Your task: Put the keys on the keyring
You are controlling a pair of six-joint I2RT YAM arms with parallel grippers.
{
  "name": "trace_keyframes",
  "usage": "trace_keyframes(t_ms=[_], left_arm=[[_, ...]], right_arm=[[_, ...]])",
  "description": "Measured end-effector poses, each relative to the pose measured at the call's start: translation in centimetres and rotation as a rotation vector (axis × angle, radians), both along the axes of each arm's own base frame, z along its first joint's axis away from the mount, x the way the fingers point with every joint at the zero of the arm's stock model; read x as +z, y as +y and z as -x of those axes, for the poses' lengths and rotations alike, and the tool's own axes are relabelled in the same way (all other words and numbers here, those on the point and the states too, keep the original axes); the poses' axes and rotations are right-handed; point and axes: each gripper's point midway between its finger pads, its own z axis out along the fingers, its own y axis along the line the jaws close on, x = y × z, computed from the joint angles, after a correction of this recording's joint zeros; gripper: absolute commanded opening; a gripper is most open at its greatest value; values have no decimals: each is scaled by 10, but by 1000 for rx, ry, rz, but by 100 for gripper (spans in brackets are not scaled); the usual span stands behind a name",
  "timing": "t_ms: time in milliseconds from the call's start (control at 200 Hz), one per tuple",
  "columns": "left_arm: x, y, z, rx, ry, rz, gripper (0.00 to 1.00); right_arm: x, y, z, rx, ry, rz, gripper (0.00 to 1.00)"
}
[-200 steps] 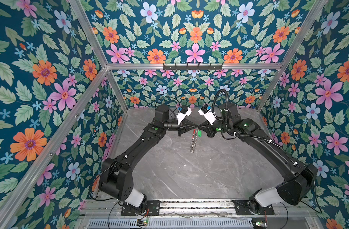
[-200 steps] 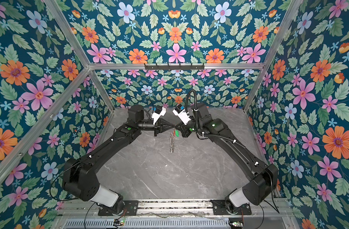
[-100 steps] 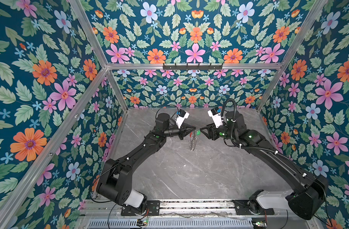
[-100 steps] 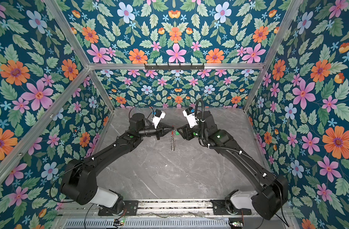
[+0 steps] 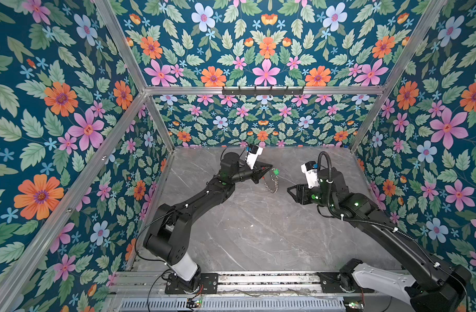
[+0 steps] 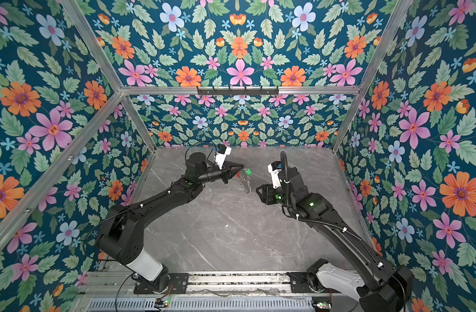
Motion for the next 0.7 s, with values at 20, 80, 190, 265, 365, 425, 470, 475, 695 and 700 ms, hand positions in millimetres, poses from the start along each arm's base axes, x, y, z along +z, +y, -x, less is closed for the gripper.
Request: trace_keyframes(t_ms=[20,80,190,265,365,425,470,475,695,700], left_arm=[[-1,-2,0,-2,3,6,0],[-3,-4,0,5,13,19,0],[-4,-2,5,8,17,37,0],[0,3,11,17,8,41,0],[15,9,13,42,-28,60,0],[23,11,13,49,-52,67,0],[29,12,11,53,-76,65,0],[30,12,10,54,-81,64,0],[39,14,-5,88,-136,46,0],[39,14,-6,88,-136,46,0]], right_arm=[[-3,1,-1,7,-2,8,56],[-6,3,-5,15,-19,13,57],[-13,7,-15,17,-73,19,58],[-14,12,-24,23,-87,25,58],[4,19,-42,18,-133,7,58],[16,16,-58,-11,-162,-24,58],[21,9,-70,-46,-168,-52,58],[22,7,-73,-53,-167,-55,58],[39,-1,-109,-100,-143,-183,58],[39,0,-109,-99,-142,-185,58]])
